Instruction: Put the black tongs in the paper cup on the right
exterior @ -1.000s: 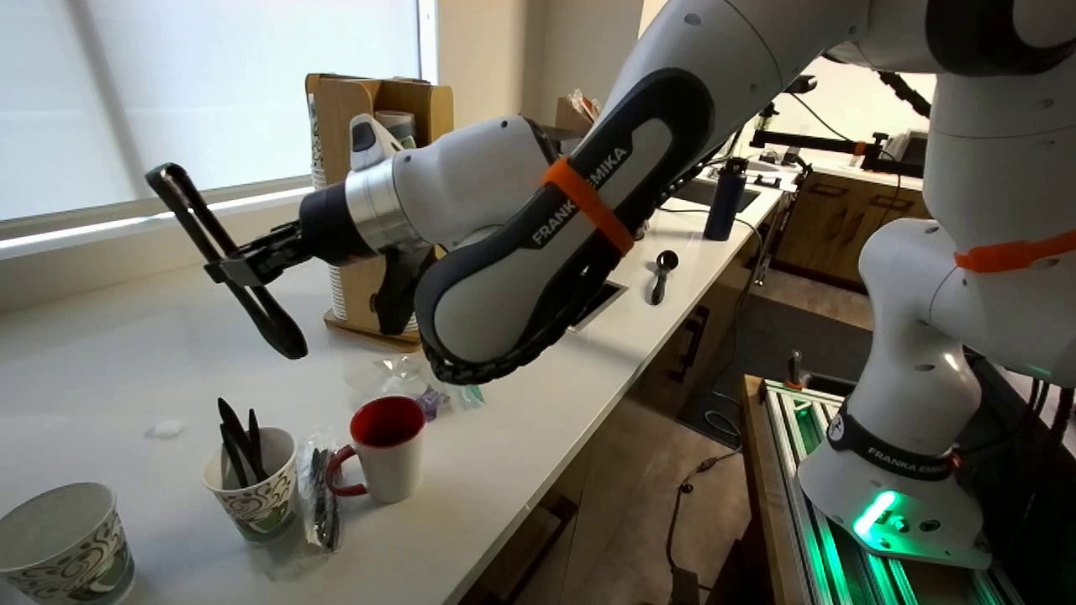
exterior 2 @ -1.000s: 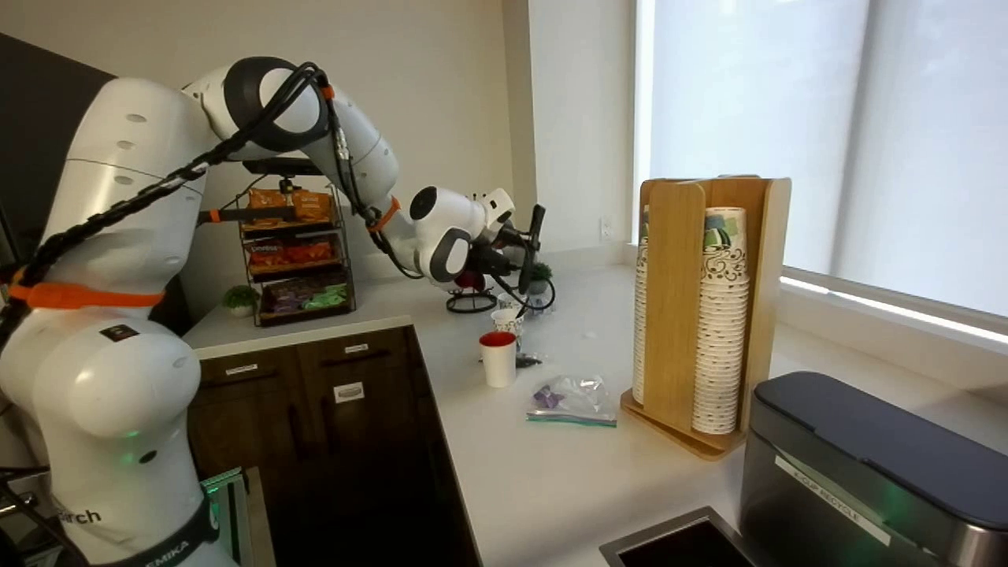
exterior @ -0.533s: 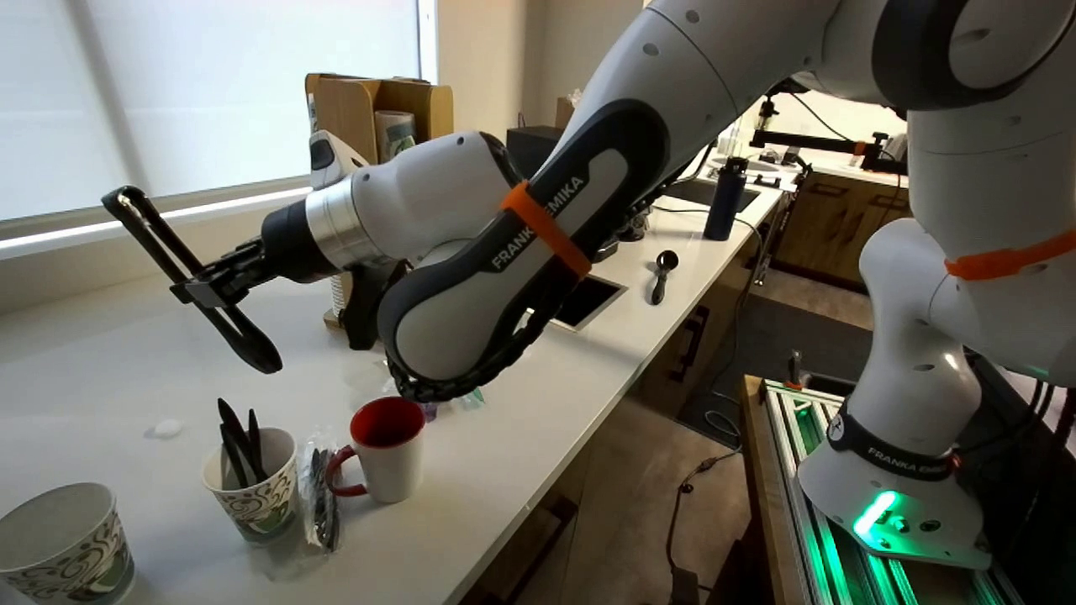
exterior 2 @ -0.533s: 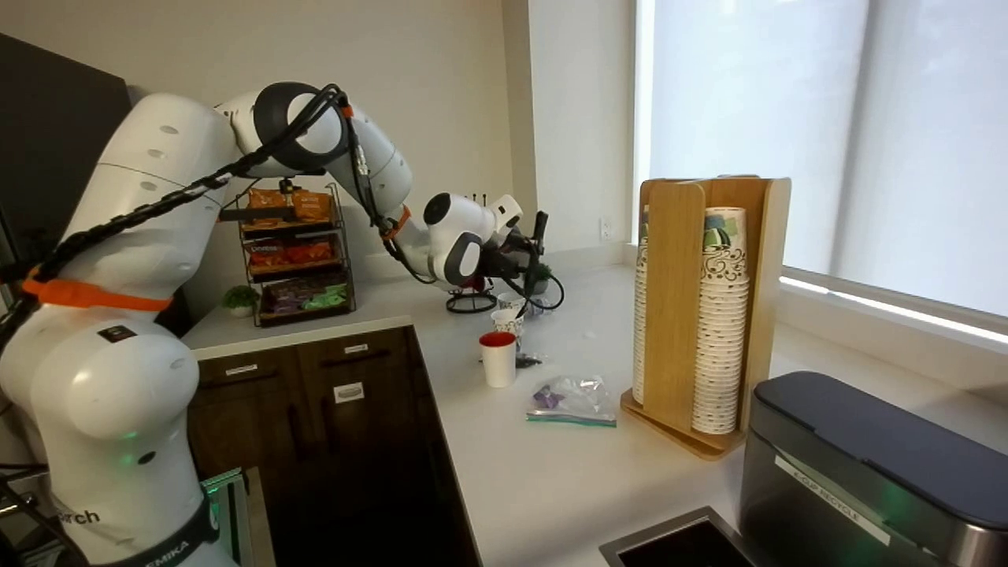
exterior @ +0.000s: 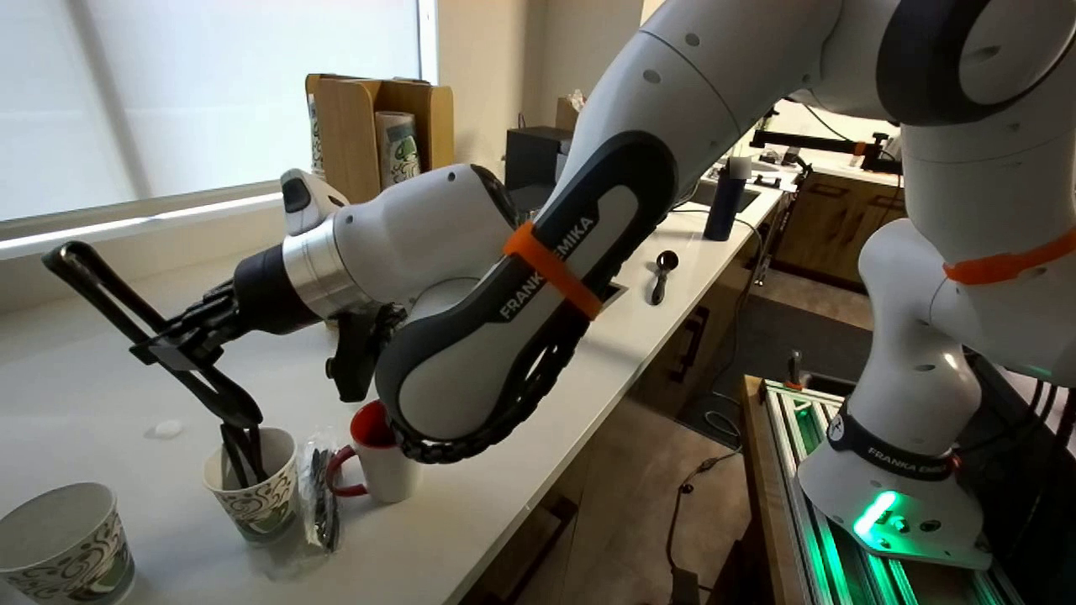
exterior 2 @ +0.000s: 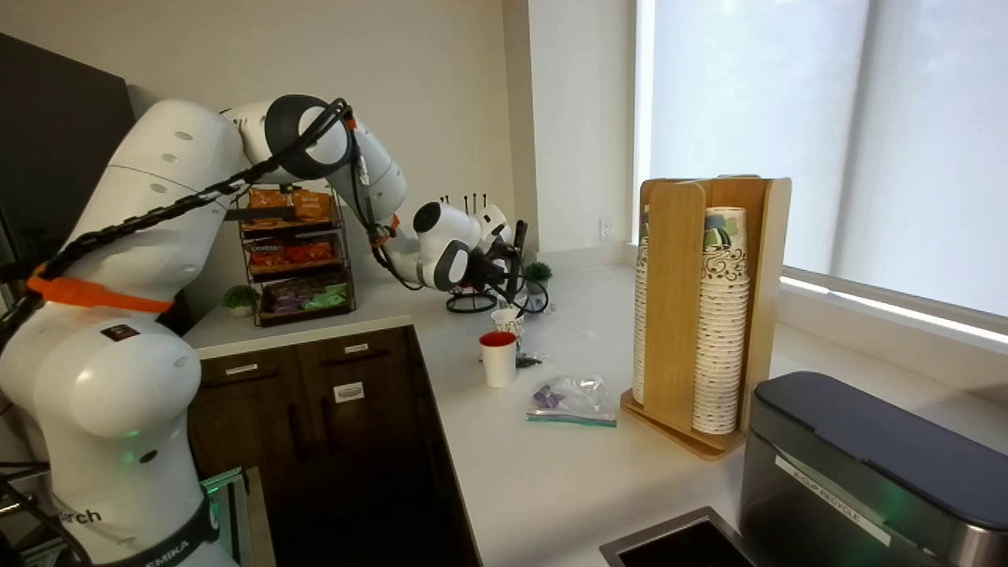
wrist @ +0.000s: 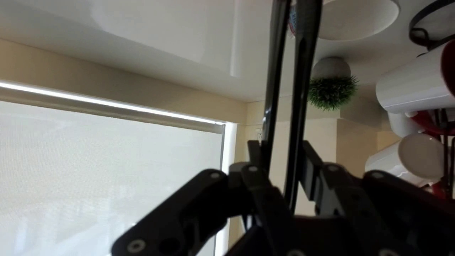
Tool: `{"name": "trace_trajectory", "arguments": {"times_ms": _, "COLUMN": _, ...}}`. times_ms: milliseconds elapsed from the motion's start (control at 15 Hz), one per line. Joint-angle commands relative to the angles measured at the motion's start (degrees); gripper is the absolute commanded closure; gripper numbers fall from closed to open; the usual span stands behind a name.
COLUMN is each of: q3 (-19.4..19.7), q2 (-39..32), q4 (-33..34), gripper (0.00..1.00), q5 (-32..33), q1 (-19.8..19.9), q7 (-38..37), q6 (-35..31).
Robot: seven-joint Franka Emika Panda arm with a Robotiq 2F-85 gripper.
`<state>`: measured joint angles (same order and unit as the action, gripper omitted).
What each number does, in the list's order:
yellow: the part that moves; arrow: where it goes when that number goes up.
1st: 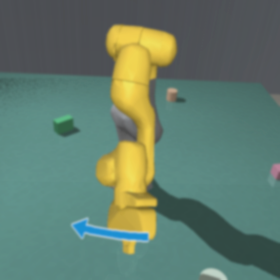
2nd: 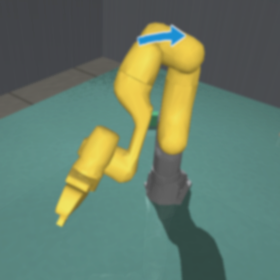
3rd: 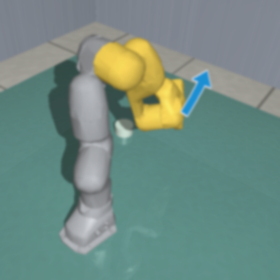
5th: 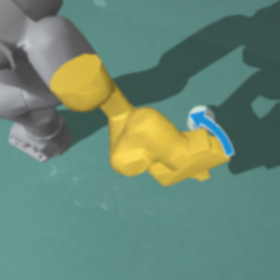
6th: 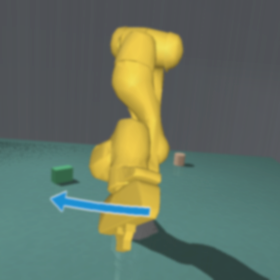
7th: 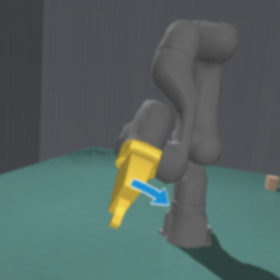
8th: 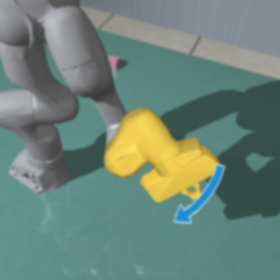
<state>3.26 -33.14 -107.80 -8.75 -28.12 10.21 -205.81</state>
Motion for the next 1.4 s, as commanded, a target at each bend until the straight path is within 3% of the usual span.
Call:
{"name": "trace_trajectory", "arguments": {"times_ms": 0, "q3": 0.47, "q2": -4.52, "q4": 4.14, "gripper": 0.93, "q5": -0.28, "q1": -1.05, "q7": 0.52, "q6": -1.29}}
{"name": "trace_trajectory", "arguments": {"times_ms": 467, "q3": -0.16, "q2": -11.24, "q4": 10.69, "gripper": 0.93, "q5": 0.11, "q1": -1.39, "q7": 0.31, "q6": 0.11}}
{"name": "trace_trajectory", "arguments": {"times_ms": 800, "q3": 0.48, "q2": -12.20, "q4": 9.85, "gripper": 0.93, "q5": -1.49, "q1": -3.03, "q7": 0.24, "q6": 0.11}}
{"name": "trace_trajectory", "arguments": {"times_ms": 1067, "q3": 4.37, "q2": -10.32, "q4": 6.19, "gripper": 0.93, "q5": -6.55, "q1": -7.11, "q7": 1.20, "q6": -0.58}}
{"name": "trace_trajectory", "arguments": {"times_ms": 1333, "q3": 10.72, "q2": -9.82, "q4": 3.29, "gripper": 0.93, "q5": -14.26, "q1": -13.18, "q7": 2.45, "q6": 0.04}}
